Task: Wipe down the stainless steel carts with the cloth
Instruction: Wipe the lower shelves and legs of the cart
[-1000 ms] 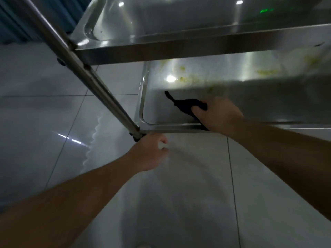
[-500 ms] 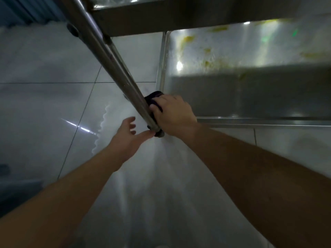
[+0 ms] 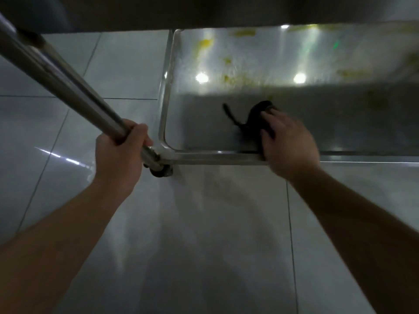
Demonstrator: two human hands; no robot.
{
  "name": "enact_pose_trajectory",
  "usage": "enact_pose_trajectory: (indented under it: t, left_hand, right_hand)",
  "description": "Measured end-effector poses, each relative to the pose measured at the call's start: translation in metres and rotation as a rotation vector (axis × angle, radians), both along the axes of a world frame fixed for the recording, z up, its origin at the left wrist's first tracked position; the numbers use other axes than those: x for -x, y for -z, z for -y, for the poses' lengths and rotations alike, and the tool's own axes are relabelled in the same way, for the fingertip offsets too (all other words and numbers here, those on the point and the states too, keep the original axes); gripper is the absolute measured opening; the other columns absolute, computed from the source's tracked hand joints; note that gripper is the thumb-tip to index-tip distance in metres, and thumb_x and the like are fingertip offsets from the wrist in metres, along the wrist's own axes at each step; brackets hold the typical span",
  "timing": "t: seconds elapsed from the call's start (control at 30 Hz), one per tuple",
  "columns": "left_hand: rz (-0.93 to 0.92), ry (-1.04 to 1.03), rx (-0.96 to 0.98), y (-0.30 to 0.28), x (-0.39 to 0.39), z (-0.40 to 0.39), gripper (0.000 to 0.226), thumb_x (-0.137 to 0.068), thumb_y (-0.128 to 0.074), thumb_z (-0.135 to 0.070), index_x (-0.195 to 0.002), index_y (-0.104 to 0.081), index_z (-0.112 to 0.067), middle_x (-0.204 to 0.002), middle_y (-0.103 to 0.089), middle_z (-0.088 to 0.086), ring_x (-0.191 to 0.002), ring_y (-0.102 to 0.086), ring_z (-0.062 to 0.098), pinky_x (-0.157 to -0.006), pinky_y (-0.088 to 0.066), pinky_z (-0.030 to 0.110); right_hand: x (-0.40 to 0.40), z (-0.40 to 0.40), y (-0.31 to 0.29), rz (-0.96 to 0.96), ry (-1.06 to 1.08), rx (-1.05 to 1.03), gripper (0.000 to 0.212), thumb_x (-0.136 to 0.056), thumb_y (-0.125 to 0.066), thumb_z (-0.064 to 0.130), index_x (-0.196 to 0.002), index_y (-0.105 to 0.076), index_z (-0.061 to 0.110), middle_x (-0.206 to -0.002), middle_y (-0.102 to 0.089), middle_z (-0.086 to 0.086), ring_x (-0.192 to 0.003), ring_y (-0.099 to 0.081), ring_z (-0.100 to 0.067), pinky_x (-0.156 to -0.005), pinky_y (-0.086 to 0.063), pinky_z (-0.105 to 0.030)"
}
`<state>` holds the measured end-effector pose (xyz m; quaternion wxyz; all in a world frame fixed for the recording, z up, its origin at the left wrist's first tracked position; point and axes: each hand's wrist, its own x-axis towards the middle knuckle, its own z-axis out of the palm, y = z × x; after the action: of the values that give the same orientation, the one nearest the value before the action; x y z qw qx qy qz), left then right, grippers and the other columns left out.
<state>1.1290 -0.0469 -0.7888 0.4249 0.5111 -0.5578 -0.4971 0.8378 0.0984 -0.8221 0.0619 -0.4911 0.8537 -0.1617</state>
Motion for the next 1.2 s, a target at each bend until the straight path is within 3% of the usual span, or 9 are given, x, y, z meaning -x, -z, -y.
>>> enact_pose_trajectory:
  t: [0.2, 0.4, 0.5, 0.6, 0.7, 0.8, 1.03, 1.13, 1.2]
  left_hand:
    - [0.046, -0.006, 0.015, 0.000, 0.002, -0.001, 0.020, -0.079, -0.065, -0.027, -0.060, -0.059, -0.024, -0.062, -0.060, 0.000, -0.067, -0.058, 0.023, -0.066, -0.050, 0.037]
    - [0.042, -0.043, -0.016, -0.007, 0.006, -0.005, 0.017, -0.074, -0.065, -0.028, -0.059, -0.058, -0.024, -0.060, -0.057, -0.004, -0.066, -0.058, 0.022, -0.065, -0.049, 0.040]
    - [0.024, -0.024, -0.030, -0.011, 0.006, -0.004, 0.017, -0.073, -0.066, -0.029, -0.058, -0.059, -0.026, -0.059, -0.055, -0.005, -0.068, -0.055, 0.027, -0.067, -0.047, 0.045]
    - [0.017, -0.012, -0.046, -0.013, 0.006, -0.005, 0.016, -0.073, -0.067, -0.028, -0.059, -0.060, -0.026, -0.060, -0.055, -0.002, -0.067, -0.055, 0.025, -0.066, -0.047, 0.045]
    - [0.001, -0.007, -0.044, -0.013, 0.006, -0.005, 0.020, -0.077, -0.065, -0.020, -0.059, -0.060, -0.026, -0.061, -0.054, 0.000, -0.063, -0.053, 0.021, -0.063, -0.045, 0.039]
    - [0.038, 0.003, -0.021, -0.012, 0.005, -0.005, 0.022, -0.081, -0.062, -0.017, -0.060, -0.058, -0.023, -0.063, -0.055, 0.004, -0.064, -0.054, 0.019, -0.062, -0.047, 0.034]
    - [0.077, 0.010, 0.007, -0.008, 0.003, -0.005, 0.020, -0.078, -0.063, -0.025, -0.059, -0.057, -0.023, -0.064, -0.059, 0.002, -0.065, -0.057, 0.016, -0.059, -0.050, 0.027]
    - [0.072, -0.005, 0.012, -0.006, 0.005, -0.006, 0.018, -0.077, -0.062, -0.021, -0.060, -0.056, -0.022, -0.064, -0.057, 0.004, -0.064, -0.056, 0.018, -0.058, -0.049, 0.027]
    - [0.065, -0.013, 0.012, -0.006, 0.005, -0.007, 0.016, -0.077, -0.061, -0.019, -0.062, -0.056, -0.019, -0.064, -0.057, 0.007, -0.064, -0.055, 0.020, -0.057, -0.049, 0.027]
  right_hand:
    - [0.158, -0.074, 0.008, 0.028, 0.546, -0.072, 0.056, -0.099, -0.038, 0.042, -0.147, -0.052, 0.016, -0.141, -0.061, -0.017, -0.125, -0.058, -0.045, -0.107, -0.049, -0.058]
    - [0.125, 0.019, 0.012, 0.146, 0.642, -0.069, 0.054, -0.096, -0.043, 0.038, -0.146, -0.054, 0.017, -0.150, -0.052, -0.018, -0.138, -0.047, -0.044, -0.114, -0.041, -0.059]
    - [0.032, 0.074, 0.001, 0.045, 0.426, 0.010, 0.046, -0.094, -0.045, 0.031, -0.132, -0.065, 0.016, -0.137, -0.063, -0.015, -0.127, -0.058, -0.039, -0.103, -0.052, -0.048]
    - [-0.069, 0.131, -0.017, 0.042, -0.094, 0.026, 0.040, -0.099, -0.044, 0.036, -0.130, -0.066, 0.023, -0.136, -0.062, -0.005, -0.125, -0.059, -0.027, -0.099, -0.053, -0.042]
    - [-0.130, 0.154, -0.018, 0.092, -0.531, -0.061, 0.048, -0.108, -0.044, 0.035, -0.154, -0.050, 0.025, -0.162, -0.044, 0.000, -0.150, -0.036, -0.024, -0.122, -0.034, -0.042]
    - [-0.117, 0.147, -0.009, 0.092, -0.554, -0.013, 0.051, -0.108, -0.045, 0.038, -0.159, -0.044, 0.029, -0.168, -0.037, 0.004, -0.155, -0.031, -0.021, -0.125, -0.026, -0.040]
    - [0.063, 0.092, -0.005, 0.049, 0.241, 0.053, 0.049, -0.103, -0.047, 0.036, -0.150, -0.054, 0.020, -0.151, -0.056, -0.016, -0.136, -0.052, -0.041, -0.112, -0.044, -0.049]
    - [0.105, 0.081, -0.006, 0.053, 0.588, -0.038, 0.057, -0.102, -0.038, 0.038, -0.152, -0.047, 0.013, -0.156, -0.046, -0.020, -0.144, -0.040, -0.045, -0.117, -0.035, -0.055]
    - [0.098, 0.096, -0.006, 0.084, 0.641, -0.044, 0.065, -0.099, -0.035, 0.042, -0.154, -0.044, 0.010, -0.160, -0.040, -0.018, -0.149, -0.034, -0.042, -0.120, -0.030, -0.054]
